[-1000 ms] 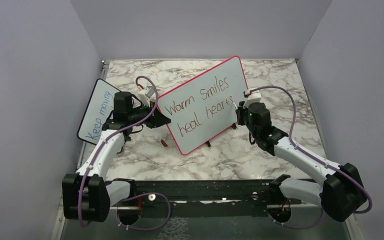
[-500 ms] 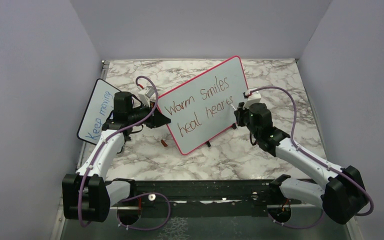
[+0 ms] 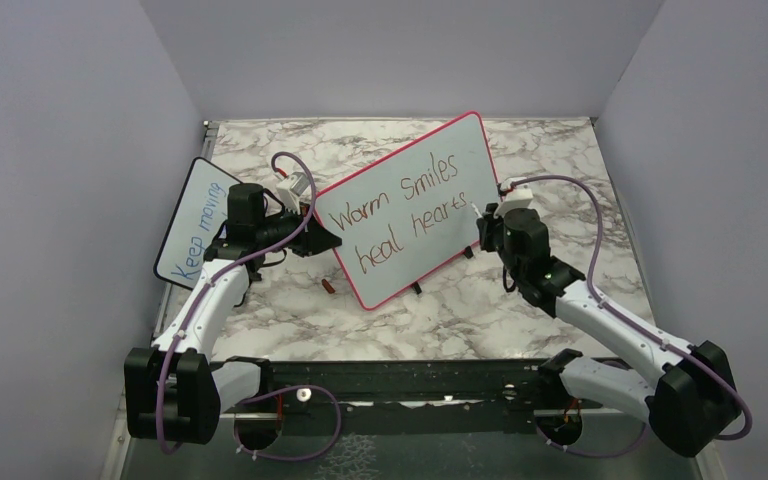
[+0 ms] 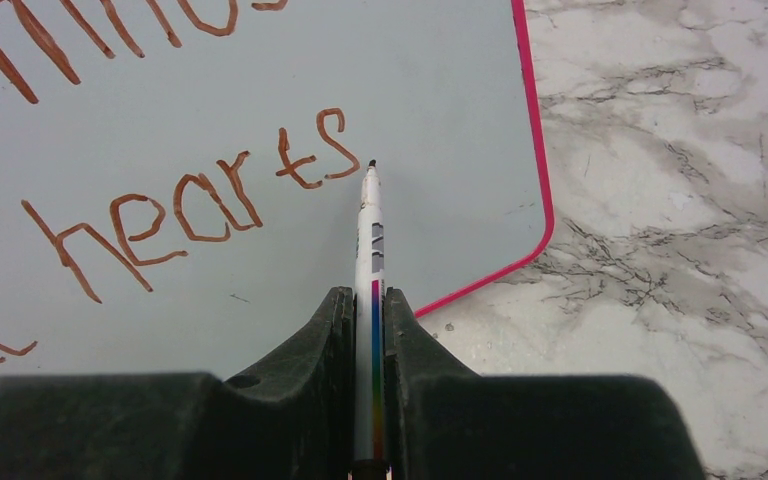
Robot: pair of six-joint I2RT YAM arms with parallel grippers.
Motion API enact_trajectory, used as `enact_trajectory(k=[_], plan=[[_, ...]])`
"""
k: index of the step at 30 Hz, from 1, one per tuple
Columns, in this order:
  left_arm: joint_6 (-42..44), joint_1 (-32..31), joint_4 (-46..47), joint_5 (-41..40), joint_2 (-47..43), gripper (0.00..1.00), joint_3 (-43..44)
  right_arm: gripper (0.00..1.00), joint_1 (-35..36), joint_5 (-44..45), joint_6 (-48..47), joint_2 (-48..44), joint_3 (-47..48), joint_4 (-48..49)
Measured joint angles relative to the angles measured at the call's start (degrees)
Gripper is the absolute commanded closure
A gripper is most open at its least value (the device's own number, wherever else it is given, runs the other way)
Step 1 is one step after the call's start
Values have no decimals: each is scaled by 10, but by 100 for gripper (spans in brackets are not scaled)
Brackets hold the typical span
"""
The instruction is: Write a sentence on the whiteboard
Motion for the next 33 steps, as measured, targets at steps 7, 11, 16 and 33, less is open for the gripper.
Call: enact_trajectory(k=[7,11,16,33], plan=[[0,0,0,0,0,100,0,100,-6,1,0,20,0,7],[0,0,0,0,0,100,0,100,-9,0,0,36,0,17],[0,0,0,0,0,100,0,100,-12,-2,0,50,0,28],[0,0,1,-2,0,81,1,100,-14,-3,8,-53,5,-24]])
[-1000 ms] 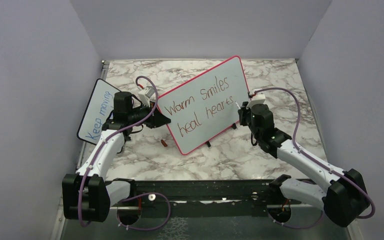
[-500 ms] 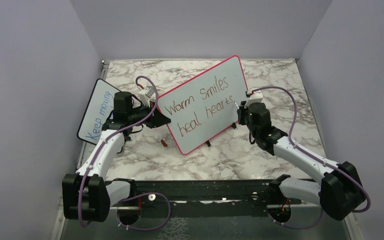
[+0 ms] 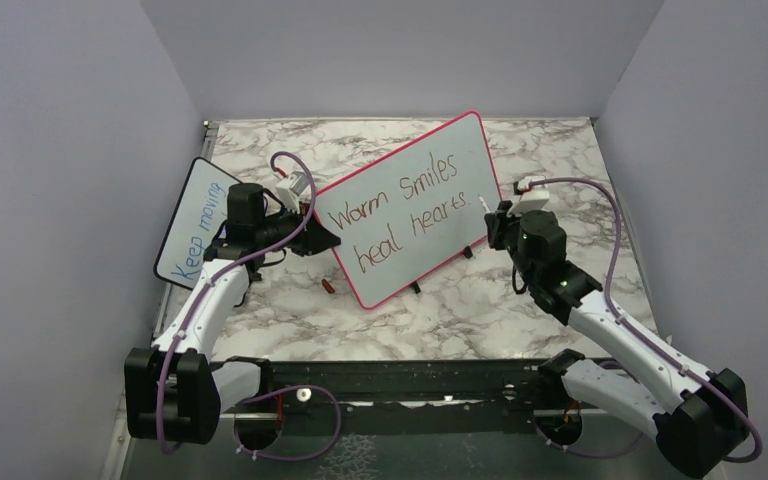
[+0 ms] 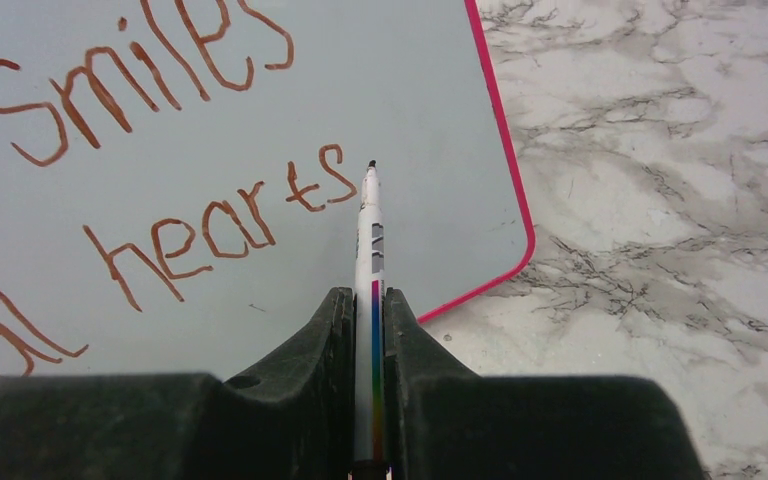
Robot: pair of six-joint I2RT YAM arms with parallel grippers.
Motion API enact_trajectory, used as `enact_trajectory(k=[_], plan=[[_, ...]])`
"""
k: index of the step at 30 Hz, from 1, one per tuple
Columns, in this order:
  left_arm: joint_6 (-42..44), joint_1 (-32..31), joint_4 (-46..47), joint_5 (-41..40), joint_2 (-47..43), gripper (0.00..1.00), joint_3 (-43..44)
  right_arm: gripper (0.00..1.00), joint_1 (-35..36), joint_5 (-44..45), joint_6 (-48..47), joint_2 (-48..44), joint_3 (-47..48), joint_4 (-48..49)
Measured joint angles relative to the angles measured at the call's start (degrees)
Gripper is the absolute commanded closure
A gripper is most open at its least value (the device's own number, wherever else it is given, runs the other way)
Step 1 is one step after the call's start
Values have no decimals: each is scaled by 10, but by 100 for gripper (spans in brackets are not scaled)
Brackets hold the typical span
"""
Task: Write a sentence on the whiteboard
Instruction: Write a sentence on the whiteboard, then close the whiteboard marker at the whiteboard stand.
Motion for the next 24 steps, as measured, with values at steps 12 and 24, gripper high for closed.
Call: enact_trajectory(k=[12,24], plan=[[-10,6,-18,-90,-42,36,2,100,0,-1,7,-72,3,-57],[-83,6,-113,-217,-164,19,3,99,0,-15,7,-122,4,-90]])
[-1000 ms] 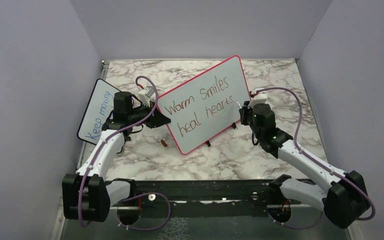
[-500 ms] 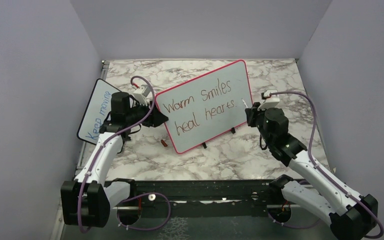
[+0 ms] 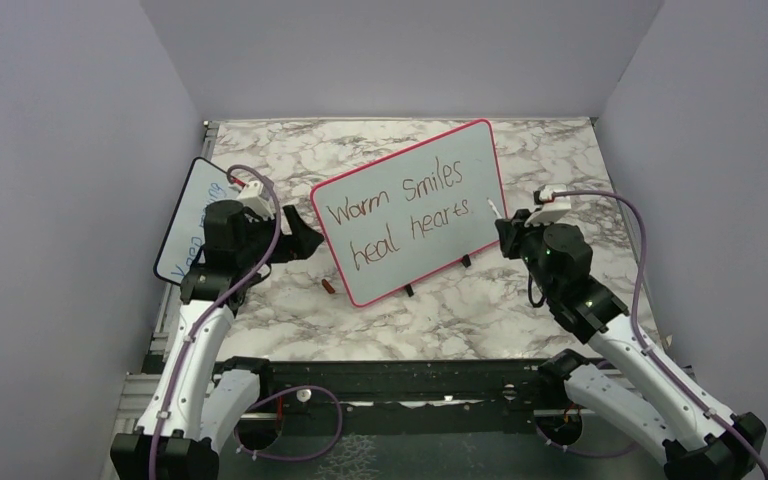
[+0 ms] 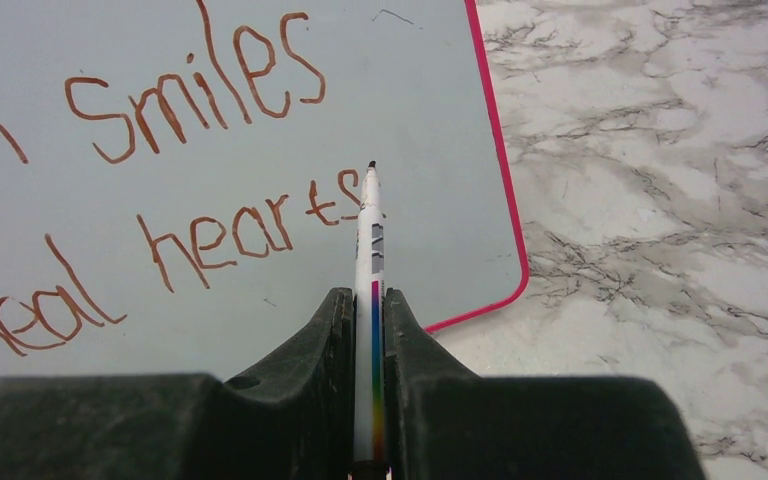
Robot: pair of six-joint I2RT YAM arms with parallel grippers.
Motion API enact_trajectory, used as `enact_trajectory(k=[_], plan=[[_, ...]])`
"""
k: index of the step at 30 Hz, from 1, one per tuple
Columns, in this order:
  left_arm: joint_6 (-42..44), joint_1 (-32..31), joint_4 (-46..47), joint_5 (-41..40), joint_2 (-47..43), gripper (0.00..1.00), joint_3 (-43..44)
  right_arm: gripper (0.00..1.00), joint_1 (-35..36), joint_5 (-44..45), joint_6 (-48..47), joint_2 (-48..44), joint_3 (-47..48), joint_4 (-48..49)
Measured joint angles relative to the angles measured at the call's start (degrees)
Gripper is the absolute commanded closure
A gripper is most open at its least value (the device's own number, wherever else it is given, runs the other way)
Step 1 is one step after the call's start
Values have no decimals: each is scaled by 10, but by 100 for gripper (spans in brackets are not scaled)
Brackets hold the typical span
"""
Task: Write a sentence on the whiteboard
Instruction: Close the whiteboard marker at the whiteboard stand.
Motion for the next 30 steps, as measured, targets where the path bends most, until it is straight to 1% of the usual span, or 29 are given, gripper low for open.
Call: enact_trajectory(k=[3,8,12,21,22,24,30], plan=[[-36,0,-30,-56,-21,19,0,100,0,-5,0,-10,0,-3],[-82,0,-78,-120,-26,19,-3,100,0,-11,1,-19,0,-7],[-122,0,-105,-151,-17,19,-22,100,0,-17,4,-26,0,-7],[-196,-9,-139,-203,47,19,-71,99,0,-33,8,-33,0,-6],[-201,-16,-139,-212,56,12,-71,99,0,-35,9,-35,0,-6],[-214,-38,-139,-228,77,15,-71,100,0,-40,10,-37,0,-6],[-267,-142,-136,-304,142,26,-70,100,0,-50,12,-48,-1,-6]])
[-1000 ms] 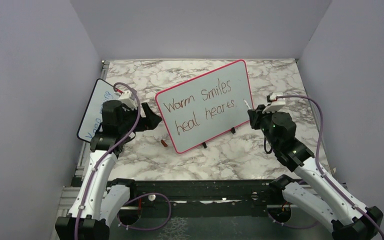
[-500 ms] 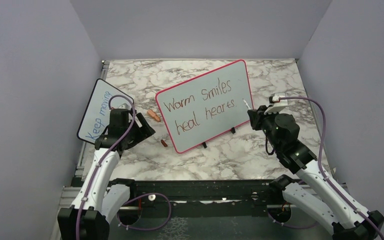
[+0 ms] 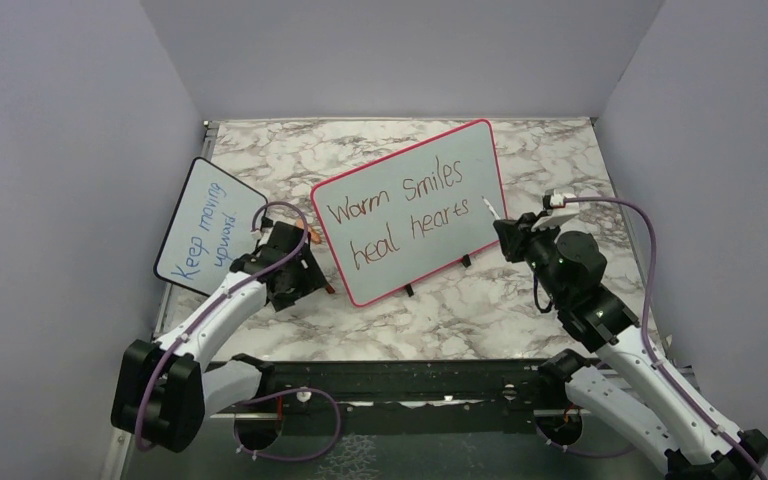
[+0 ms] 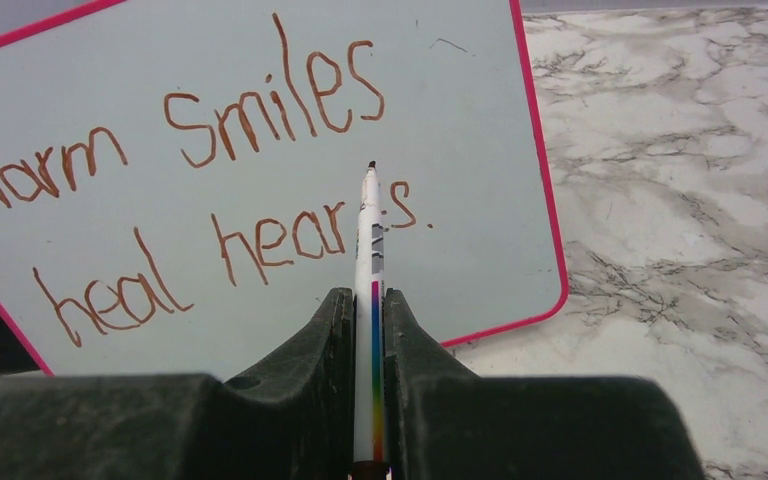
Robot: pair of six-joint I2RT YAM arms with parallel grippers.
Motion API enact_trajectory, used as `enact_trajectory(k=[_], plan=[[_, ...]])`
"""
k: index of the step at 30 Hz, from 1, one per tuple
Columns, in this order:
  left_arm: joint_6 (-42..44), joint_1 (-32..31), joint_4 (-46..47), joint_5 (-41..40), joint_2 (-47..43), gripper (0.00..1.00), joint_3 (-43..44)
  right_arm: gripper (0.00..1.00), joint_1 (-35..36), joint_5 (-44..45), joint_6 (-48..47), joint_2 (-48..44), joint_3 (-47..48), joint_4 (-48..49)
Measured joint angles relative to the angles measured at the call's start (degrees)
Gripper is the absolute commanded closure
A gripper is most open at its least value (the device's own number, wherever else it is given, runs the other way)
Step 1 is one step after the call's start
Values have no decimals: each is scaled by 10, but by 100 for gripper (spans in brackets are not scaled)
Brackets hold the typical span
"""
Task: Write a sentence on the whiteboard
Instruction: Close the whiteboard marker at the whiteboard stand.
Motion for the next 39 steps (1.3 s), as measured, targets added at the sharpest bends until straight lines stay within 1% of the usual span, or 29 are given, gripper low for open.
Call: enact_trajectory(k=[5,9,14,17,27,31,34,36,39], plan=[[-42,-14,17,-48,16,36,0,99,0,-7,2,-12,0,2],[-61,-17,46,-58,30,37,0,100,0,-10,2,-14,-3,4],[-75,-30,76,-58,68,43,1,100,0,-12,2,-11,-4,4],[-78,-40,85,-58,85,45,2,100,0,-12,2,-10,-4,4],[-86,-67,90,-60,113,49,2,99,0,-12,2,-9,-5,4],[-85,-72,91,-67,121,59,4,100,0,-12,2,-7,-5,4],[-80,-73,89,-76,126,71,6,99,0,-12,2,-7,-5,4],[-75,-73,83,-82,128,76,7,100,0,-12,2,-7,-5,4],[-64,-73,71,-94,130,79,10,99,0,-12,2,-7,-5,4]])
